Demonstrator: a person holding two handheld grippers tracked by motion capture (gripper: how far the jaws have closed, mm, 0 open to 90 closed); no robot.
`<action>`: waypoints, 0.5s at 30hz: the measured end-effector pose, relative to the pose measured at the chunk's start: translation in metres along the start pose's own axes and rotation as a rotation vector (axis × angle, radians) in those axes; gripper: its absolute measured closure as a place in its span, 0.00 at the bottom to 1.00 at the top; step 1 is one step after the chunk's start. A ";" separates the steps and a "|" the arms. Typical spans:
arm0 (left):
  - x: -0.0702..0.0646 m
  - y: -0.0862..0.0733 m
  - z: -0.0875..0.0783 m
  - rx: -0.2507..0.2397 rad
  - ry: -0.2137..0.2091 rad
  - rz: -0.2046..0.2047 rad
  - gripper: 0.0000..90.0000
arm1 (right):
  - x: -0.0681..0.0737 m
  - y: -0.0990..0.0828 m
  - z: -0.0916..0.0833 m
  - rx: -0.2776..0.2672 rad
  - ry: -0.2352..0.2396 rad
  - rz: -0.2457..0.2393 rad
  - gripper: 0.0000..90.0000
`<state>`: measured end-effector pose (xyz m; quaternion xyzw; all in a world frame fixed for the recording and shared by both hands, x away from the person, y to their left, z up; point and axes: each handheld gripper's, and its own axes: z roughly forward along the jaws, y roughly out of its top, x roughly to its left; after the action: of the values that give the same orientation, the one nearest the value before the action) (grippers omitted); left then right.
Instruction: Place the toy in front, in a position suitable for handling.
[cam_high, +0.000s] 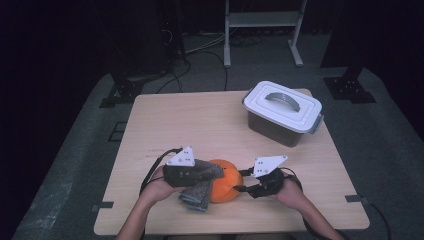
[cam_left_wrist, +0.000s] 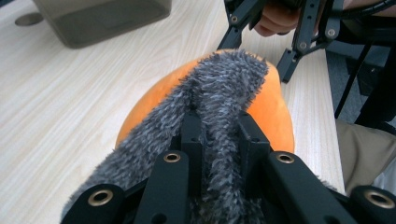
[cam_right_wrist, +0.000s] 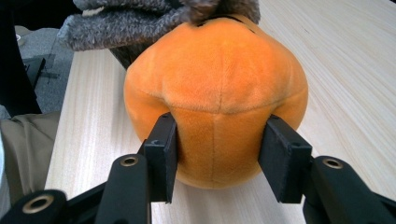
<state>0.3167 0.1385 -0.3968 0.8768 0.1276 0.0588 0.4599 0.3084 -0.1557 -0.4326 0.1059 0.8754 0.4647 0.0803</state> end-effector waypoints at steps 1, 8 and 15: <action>0.000 0.000 0.000 0.000 0.000 0.000 0.85 | 0.000 0.000 0.000 0.000 0.000 0.000 0.55; -0.003 -0.002 0.004 0.002 -0.009 -0.007 0.85 | -0.001 0.000 -0.001 -0.017 0.034 0.094 0.32; -0.010 0.001 0.010 0.008 -0.027 0.006 0.85 | 0.002 0.005 0.004 0.001 0.029 0.120 0.25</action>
<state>0.3096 0.1273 -0.4017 0.8798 0.1187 0.0477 0.4579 0.3081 -0.1491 -0.4305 0.1516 0.8688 0.4698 0.0397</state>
